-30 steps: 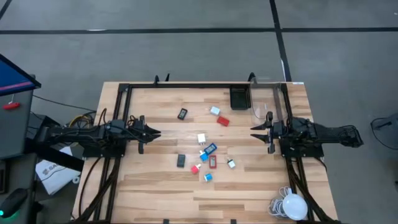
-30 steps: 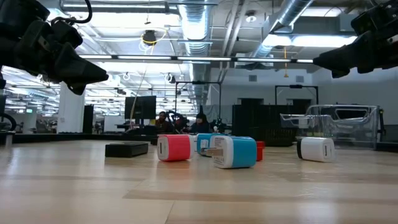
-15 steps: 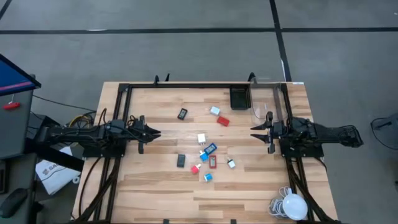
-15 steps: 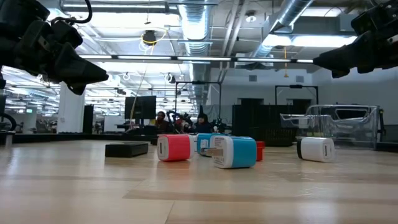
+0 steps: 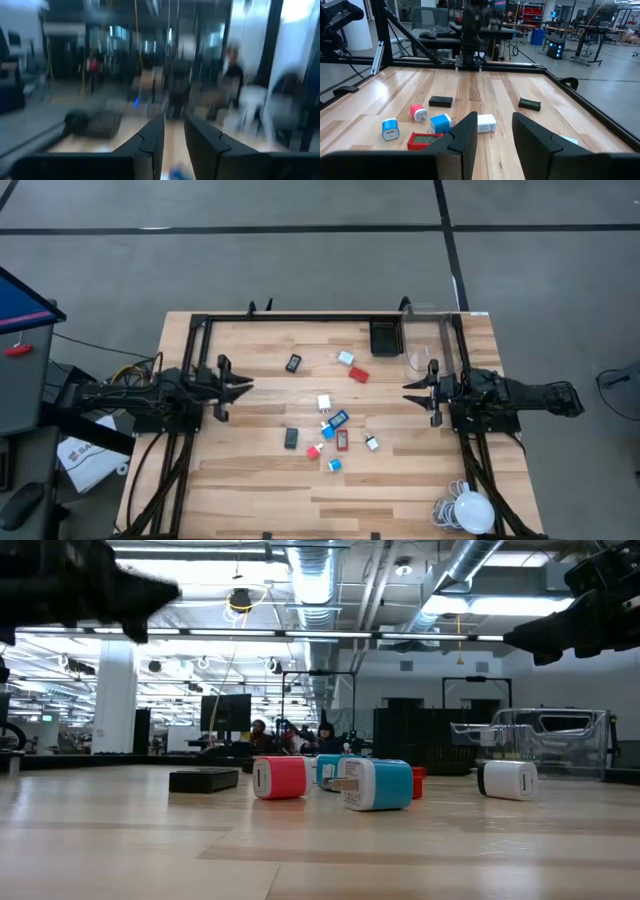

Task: Pick & Place Office items
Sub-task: Put the top black digital timer into the black bin

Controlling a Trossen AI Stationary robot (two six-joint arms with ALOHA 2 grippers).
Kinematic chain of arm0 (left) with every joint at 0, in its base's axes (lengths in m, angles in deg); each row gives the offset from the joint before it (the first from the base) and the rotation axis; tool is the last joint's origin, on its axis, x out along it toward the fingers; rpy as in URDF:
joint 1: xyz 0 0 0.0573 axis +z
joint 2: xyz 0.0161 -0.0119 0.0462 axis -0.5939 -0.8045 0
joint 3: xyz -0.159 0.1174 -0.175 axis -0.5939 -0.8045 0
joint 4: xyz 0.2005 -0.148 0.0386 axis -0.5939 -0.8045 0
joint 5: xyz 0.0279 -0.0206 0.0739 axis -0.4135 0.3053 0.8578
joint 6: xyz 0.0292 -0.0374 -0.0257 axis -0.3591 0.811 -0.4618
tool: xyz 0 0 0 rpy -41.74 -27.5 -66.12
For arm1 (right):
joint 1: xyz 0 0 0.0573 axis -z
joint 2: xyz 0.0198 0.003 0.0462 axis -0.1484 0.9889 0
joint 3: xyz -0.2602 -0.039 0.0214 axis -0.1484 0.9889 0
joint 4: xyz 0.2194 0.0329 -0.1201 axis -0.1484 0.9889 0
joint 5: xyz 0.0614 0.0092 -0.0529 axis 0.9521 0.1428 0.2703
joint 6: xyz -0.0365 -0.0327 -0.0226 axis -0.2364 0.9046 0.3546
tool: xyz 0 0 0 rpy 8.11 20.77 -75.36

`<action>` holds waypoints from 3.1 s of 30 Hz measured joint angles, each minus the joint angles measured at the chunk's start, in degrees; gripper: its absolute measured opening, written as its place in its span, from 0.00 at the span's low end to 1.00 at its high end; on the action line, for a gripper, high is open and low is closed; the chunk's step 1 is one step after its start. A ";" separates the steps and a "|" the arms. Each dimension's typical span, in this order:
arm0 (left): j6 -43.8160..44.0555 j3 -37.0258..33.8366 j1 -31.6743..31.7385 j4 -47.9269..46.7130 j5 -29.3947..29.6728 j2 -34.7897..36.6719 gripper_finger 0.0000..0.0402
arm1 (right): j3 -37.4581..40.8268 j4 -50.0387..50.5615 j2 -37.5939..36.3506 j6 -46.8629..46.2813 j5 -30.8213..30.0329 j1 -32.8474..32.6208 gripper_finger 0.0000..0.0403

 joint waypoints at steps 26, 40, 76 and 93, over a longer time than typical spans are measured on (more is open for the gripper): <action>40.99 0.02 0.49 24.78 18.25 -11.93 0.18 | 0.03 -24.42 2.09 -20.53 -2.46 1.12 0.29; 40.65 8.47 0.53 28.80 14.91 -28.38 0.17 | 0.00 -44.78 2.01 -42.97 -25.50 1.44 0.29; 33.69 63.59 -3.26 -100.14 26.06 -49.06 0.66 | -64.69 9.11 34.99 -27.41 -31.73 -8.14 0.32; 31.56 46.39 10.66 -45.72 20.09 -68.53 0.70 | -65.60 11.02 34.67 -27.41 -34.81 -8.11 0.54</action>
